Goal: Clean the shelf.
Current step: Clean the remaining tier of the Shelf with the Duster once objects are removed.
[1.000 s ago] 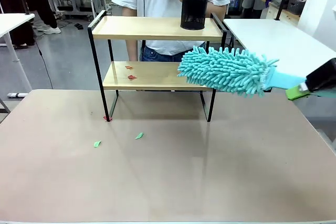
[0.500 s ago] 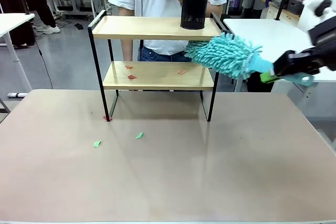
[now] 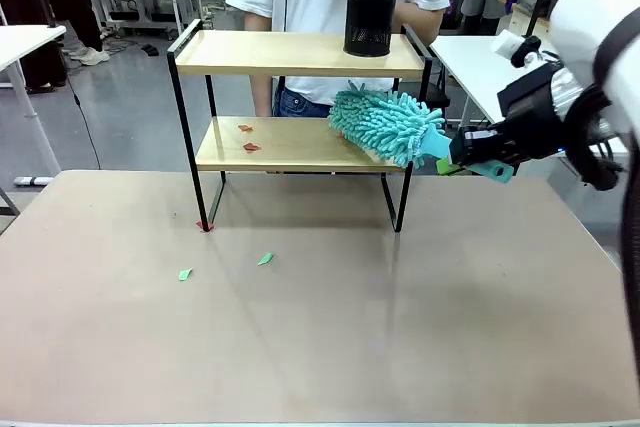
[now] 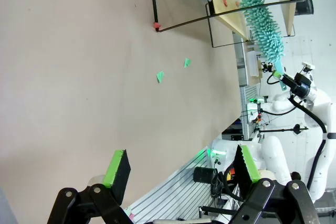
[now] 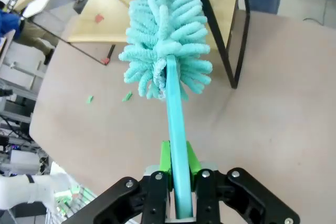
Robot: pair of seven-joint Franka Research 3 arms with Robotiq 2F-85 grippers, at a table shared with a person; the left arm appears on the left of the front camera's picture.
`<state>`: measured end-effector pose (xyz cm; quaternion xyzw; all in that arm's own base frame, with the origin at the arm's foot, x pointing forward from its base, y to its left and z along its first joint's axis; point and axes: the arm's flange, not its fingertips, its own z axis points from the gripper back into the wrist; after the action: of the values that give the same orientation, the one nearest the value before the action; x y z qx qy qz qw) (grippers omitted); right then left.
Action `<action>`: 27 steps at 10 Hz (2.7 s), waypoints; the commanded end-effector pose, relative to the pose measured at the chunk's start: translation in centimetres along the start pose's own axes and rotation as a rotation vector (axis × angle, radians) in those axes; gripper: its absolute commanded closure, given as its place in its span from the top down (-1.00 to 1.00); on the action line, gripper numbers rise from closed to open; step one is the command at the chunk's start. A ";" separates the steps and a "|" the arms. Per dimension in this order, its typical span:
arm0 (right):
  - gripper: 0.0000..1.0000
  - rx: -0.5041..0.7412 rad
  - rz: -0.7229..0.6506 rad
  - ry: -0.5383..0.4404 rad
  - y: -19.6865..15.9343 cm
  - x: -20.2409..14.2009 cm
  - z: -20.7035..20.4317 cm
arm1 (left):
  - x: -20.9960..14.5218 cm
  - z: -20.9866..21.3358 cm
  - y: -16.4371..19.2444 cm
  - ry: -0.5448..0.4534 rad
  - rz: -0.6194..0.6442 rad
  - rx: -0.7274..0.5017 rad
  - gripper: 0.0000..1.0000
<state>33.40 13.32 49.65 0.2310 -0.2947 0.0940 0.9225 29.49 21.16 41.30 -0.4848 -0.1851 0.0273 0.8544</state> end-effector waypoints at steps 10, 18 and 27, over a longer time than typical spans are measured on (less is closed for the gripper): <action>-0.76 -0.025 -0.012 -0.021 2.3 -0.7 -7.0 | 0.1 -0.1 0.0 -0.019 -0.026 -0.026 1.00; -0.76 0.003 0.101 0.052 7.6 1.4 -9.3 | 0.1 -0.1 0.0 -0.019 -0.026 -0.026 1.00; -0.76 0.106 0.221 0.137 10.6 1.2 -11.6 | 0.1 -0.1 0.0 -0.019 -0.026 -0.026 1.00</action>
<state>36.20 28.58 45.75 0.2198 -0.2525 0.2106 0.9185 29.49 21.16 41.32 -0.4849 -0.1856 0.0274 0.8542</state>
